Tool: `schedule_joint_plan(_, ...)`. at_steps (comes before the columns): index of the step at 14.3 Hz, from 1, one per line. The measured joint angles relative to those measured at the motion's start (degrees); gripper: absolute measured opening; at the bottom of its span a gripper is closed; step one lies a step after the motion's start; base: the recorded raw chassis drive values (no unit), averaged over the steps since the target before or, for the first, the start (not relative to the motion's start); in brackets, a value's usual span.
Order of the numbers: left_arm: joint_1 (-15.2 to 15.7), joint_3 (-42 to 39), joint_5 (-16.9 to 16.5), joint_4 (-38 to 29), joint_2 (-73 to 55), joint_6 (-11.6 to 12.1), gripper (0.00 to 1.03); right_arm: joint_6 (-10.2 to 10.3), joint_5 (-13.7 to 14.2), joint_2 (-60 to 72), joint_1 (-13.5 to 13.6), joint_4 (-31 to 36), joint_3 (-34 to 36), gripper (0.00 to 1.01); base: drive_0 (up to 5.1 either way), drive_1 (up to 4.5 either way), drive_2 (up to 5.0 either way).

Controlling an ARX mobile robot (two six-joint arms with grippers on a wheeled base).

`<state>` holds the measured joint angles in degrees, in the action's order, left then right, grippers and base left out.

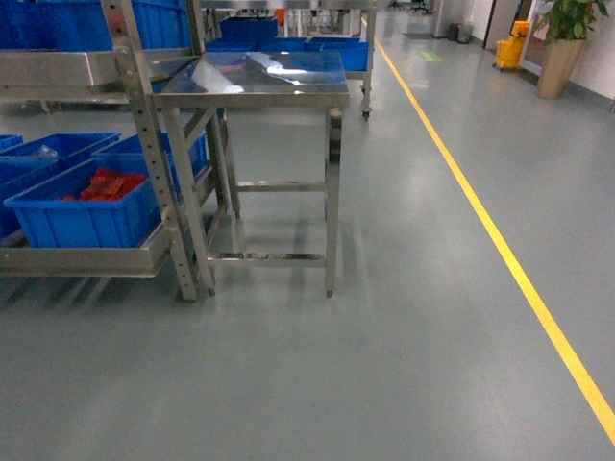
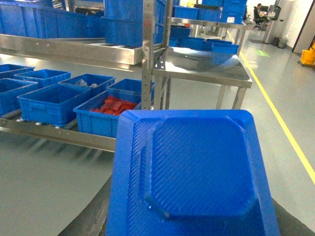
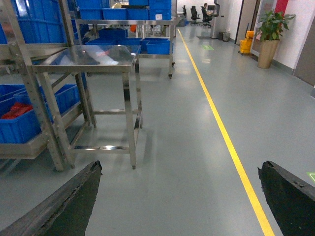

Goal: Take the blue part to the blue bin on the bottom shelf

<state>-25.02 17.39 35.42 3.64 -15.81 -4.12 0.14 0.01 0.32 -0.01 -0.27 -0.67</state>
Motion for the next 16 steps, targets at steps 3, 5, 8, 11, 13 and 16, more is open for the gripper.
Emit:
schedule_joint_plan(3,0.0,0.0,0.02,-0.13,0.04,0.02,0.43,0.02,0.0,0.0,0.0,-0.09,0.0,0.98,0.0,4.06,-4.1)
schedule_joint_plan(5,0.0,0.0,0.0,-0.09,-0.02,0.0,0.43,0.0,0.0,0.0,0.0,0.02,0.0,0.98,-0.1,4.01,-4.1)
schedule_joint_plan(8,0.0,0.0,-0.02,-0.22,0.0,0.02,0.43,0.02,0.0,0.0,0.0,0.09,0.0,0.98,-0.1,3.95,-4.2)
schedule_joint_plan(11,0.0,0.0,0.0,-0.11,-0.04,0.0,0.43,0.0,-0.02,0.0,0.0,-0.09,0.0,0.98,-0.1,3.95,-4.2)
schedule_joint_plan(13,0.0,0.0,-0.02,0.04,-0.02,0.02,0.43,0.0,0.0,0.0,0.0,0.04,0.0,0.98,-0.1,3.91,-4.2)
schedule_joint_plan(16,0.0,0.0,0.0,-0.02,0.04,0.0,0.43,0.0,0.0,0.0,0.0,0.0,0.0,0.98,0.0,4.08,-4.0)
